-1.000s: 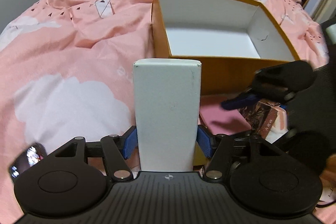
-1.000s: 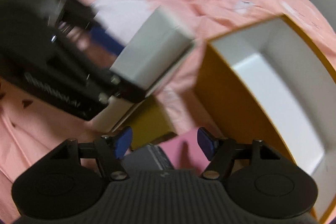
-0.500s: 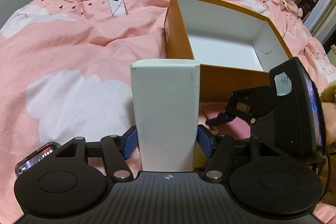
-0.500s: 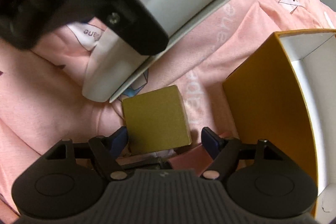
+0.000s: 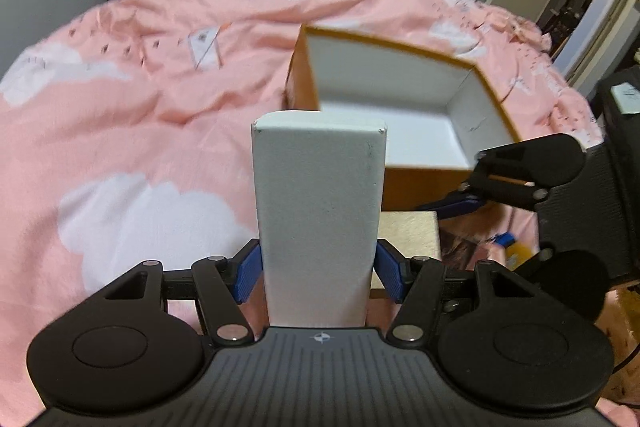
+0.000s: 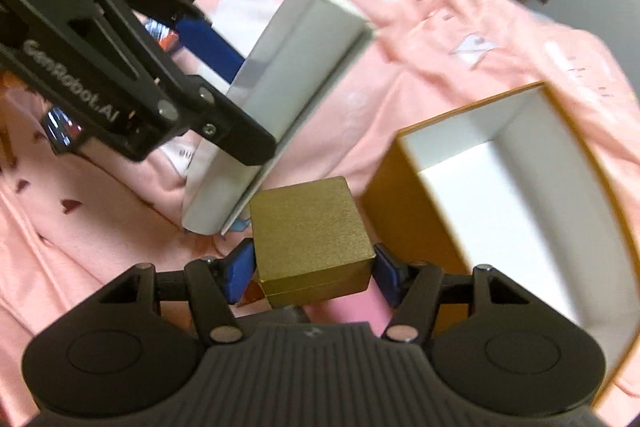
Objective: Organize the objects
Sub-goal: 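Carry both items over the orange box while the left gripper releases the white box inside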
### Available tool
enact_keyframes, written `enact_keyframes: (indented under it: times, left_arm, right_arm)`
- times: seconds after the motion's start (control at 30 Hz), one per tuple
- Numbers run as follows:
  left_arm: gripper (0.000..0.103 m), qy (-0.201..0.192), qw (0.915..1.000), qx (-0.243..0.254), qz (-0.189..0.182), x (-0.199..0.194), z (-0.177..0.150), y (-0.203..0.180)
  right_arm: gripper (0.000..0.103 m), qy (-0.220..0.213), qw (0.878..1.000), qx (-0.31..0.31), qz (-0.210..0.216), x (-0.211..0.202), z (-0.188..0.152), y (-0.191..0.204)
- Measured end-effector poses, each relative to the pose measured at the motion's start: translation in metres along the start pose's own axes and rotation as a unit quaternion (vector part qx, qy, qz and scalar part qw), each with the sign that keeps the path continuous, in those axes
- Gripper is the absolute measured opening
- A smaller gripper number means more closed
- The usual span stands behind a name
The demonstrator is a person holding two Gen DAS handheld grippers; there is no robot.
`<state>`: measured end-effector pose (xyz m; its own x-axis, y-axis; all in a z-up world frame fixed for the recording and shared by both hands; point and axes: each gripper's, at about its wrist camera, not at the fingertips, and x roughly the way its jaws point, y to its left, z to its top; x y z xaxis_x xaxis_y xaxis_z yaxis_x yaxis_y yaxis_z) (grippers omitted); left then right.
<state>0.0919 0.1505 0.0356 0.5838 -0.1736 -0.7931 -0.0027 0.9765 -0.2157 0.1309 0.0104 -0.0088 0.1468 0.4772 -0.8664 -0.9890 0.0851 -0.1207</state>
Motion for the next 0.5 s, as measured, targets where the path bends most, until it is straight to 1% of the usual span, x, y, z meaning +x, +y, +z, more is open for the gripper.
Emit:
enact_keyframes:
  times: [0.17,0.27,0.33,0.43,0.5]
  left_arm:
    - [0.069,-0.027,0.9988,0.038,-0.009,-0.014,0.026,-0.024]
    - [0.069,-0.041,0.997,0.063,-0.018,-0.018,0.049,-0.042]
    - [0.069,-0.045,0.9955,0.078,-0.03,-0.015,0.067,-0.055]
    - [0.069,-0.04,0.9947,0.086,-0.04,0.001,0.098,-0.07]
    - [0.069,-0.024,0.9948,0.09,-0.041,0.022,0.117,-0.078]
  right_arm:
    - [0.064,-0.04,0.998,0.031,-0.046,-0.052,-0.006,-0.017]
    - [0.064,-0.07,0.993,0.058,-0.077,-0.081,-0.009,-0.036]
    - [0.064,-0.082,0.989,0.072,-0.101,-0.098,-0.005,-0.052]
    - [0.064,-0.091,0.983,0.105,-0.123,-0.103,-0.012,-0.08]
    - [0.064,-0.091,0.979,0.129,-0.128,-0.096,-0.015,-0.099]
